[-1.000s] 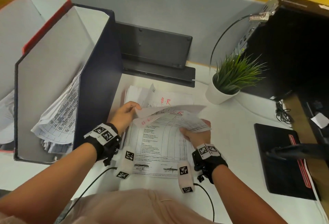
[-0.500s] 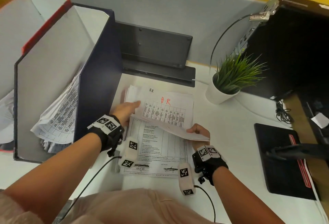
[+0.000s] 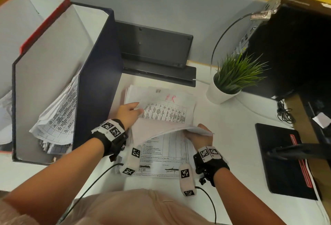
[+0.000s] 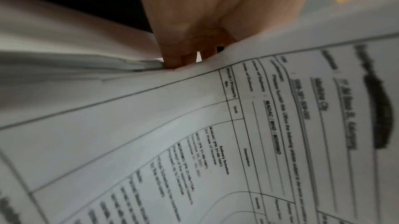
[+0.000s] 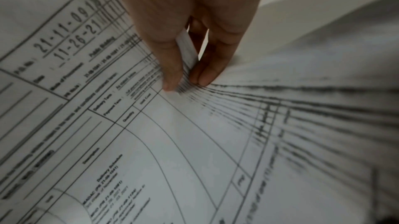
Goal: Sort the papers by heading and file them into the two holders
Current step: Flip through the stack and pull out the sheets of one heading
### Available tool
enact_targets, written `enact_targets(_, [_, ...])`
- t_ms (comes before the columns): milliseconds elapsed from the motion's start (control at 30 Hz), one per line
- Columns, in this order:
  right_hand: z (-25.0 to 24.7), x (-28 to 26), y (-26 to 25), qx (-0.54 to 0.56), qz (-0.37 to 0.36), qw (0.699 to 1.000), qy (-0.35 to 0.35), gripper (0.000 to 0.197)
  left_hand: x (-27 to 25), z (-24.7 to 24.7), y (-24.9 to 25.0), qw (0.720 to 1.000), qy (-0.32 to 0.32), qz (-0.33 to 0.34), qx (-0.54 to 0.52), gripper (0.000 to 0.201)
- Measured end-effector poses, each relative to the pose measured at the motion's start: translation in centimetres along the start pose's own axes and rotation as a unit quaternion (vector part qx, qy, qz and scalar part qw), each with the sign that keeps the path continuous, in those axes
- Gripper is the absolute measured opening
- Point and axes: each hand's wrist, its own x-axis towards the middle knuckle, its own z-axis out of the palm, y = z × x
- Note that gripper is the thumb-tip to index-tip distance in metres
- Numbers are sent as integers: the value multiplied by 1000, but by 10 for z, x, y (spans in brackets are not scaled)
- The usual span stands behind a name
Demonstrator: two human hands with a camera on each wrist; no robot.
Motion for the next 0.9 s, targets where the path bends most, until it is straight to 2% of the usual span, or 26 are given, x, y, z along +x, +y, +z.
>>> enact_targets(33, [0,2,0,-1,6,1000,-6,32,-3,-1,0,1000,2,-1,-31,27])
enact_targets(133, [1,-1,-2,18,2,999,31,37,-9,-6,-3,997,-18,-4,-75,39])
enact_targets(267, [2,-3,-2,59,-25,997,35,50,-11,-12,-8,989,-49,-27,-137,25])
enact_targets(300, [2,-2,-4,48,-24,998,20,48,-11,-12,-7,987,-56,-33,-148,23])
enact_targets(367, [2,2,-4,3,-15,1000,-16,28,-9,-12,-7,986,-63,-37,-150,23])
enact_targets(433, [4,2,-3,29,21,999,-8,15,-8,-12,-6,986,-66,-43,-150,23])
enact_targets(500, [6,2,-1,52,20,998,9,25,-7,-11,-4,983,-64,-68,-157,22])
enact_targets(567, [7,3,-1,61,-12,998,14,25,-5,-11,-2,982,-24,-89,-163,33])
enact_targets(633, [5,2,-3,0,-42,999,-1,14,-1,-12,-1,988,43,-92,-117,38])
enact_targets(700, [3,2,-3,-16,-51,998,-20,10,3,-16,-2,992,85,-87,-33,25])
enact_targets(733, [3,2,-2,14,-56,998,-19,21,5,-18,-3,992,86,-89,14,20])
enact_targets(800, [1,0,-2,148,-12,989,-13,43,9,-20,-4,988,66,-102,95,22])
enact_targets(900, [2,2,-1,278,62,959,-5,51,9,-19,3,979,48,-126,155,39])
